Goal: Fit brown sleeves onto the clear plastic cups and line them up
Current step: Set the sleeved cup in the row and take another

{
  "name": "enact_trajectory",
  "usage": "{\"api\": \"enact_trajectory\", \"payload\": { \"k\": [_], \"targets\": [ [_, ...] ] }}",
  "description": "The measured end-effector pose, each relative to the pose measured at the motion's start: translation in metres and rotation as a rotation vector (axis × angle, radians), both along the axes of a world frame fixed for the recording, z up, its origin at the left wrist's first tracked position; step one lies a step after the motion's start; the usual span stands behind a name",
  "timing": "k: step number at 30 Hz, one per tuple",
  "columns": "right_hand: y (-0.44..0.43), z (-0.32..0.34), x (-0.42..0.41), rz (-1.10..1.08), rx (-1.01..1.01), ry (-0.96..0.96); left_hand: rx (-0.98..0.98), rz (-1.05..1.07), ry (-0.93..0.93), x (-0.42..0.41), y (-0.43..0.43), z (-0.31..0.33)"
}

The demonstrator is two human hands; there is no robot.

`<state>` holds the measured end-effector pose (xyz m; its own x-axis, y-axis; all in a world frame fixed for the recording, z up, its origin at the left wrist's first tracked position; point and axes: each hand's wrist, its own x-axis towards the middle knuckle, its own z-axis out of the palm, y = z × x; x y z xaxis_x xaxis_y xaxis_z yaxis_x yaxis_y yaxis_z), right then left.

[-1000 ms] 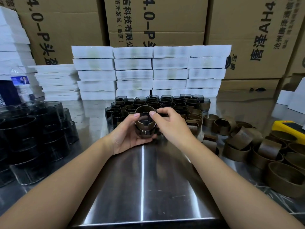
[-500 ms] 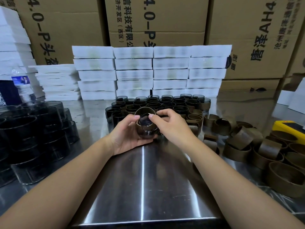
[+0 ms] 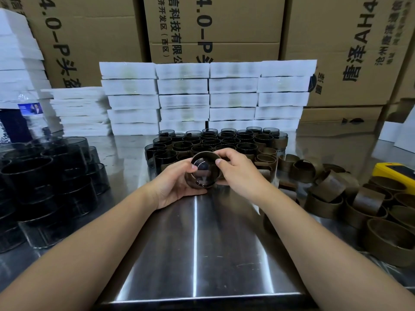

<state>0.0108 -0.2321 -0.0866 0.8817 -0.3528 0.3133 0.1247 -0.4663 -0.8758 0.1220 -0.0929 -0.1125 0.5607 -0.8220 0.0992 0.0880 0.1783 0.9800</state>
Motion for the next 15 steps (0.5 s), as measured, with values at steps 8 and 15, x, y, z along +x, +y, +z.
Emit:
{"api": "enact_trajectory", "payload": {
  "k": [8, 15],
  "targets": [
    [-0.005, 0.002, 0.000, -0.026, 0.096, -0.071, -0.005, -0.030, 0.064, -0.002, 0.004, 0.003],
    [-0.006, -0.001, 0.005, -0.100, 0.083, 0.054, -0.041, -0.168, 0.110, -0.011, 0.006, 0.009]
  ]
}}
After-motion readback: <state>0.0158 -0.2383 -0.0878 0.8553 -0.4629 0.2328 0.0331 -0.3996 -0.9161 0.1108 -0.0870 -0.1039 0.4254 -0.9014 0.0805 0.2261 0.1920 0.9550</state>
